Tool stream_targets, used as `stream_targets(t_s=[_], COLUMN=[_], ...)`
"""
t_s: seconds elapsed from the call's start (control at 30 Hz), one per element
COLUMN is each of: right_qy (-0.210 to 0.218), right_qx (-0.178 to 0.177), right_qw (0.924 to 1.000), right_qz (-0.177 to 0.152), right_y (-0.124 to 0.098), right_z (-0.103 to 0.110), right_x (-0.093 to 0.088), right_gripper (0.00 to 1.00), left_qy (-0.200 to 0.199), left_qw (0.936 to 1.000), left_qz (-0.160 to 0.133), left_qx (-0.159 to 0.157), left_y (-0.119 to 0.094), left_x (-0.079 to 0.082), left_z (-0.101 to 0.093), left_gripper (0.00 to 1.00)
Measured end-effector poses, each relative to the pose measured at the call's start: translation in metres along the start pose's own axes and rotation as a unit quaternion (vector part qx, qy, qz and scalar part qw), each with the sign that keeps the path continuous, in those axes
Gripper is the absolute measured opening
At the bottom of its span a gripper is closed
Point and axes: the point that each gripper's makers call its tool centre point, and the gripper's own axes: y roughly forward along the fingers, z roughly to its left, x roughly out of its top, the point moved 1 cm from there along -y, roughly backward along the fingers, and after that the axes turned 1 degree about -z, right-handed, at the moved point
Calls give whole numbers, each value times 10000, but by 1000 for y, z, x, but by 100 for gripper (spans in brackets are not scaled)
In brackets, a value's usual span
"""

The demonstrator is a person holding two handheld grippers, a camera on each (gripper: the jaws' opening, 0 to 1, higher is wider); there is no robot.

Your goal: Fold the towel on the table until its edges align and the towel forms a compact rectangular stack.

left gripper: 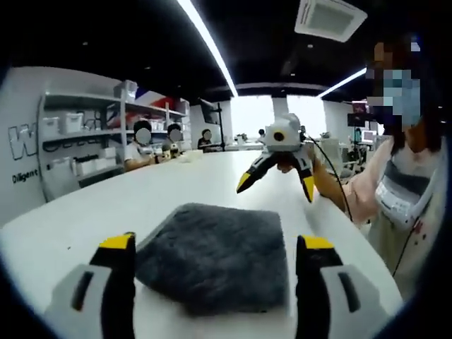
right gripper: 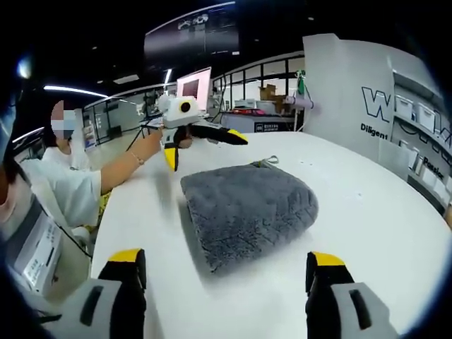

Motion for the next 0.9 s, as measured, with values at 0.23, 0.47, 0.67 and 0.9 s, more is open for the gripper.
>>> stream_targets(t_s=[0.23, 0.47, 0.67, 0.9], right_qy=[19, -19, -79, -44], right_qx=[-120, -341, -506, -642], right_qw=[9999, 9994, 9987, 9979], right_qz=[-10, -11, -86, -37], right_y=[-3, -12, -21, -24], right_z=[-5, -13, -19, -24], right_x=[0, 0, 3, 0], right_gripper=[99, 99, 100, 100], left_qy=[-69, -232, -487, -477], left_qw=[9992, 9952, 9919, 9852], left_qz=[230, 844, 1125, 1610], left_qx=[322, 446, 330, 354], left_y=[-25, -50, -65, -76], left_x=[5, -24, -35, -50], left_z=[2, -4, -23, -39], left_gripper=[99, 99, 99, 99])
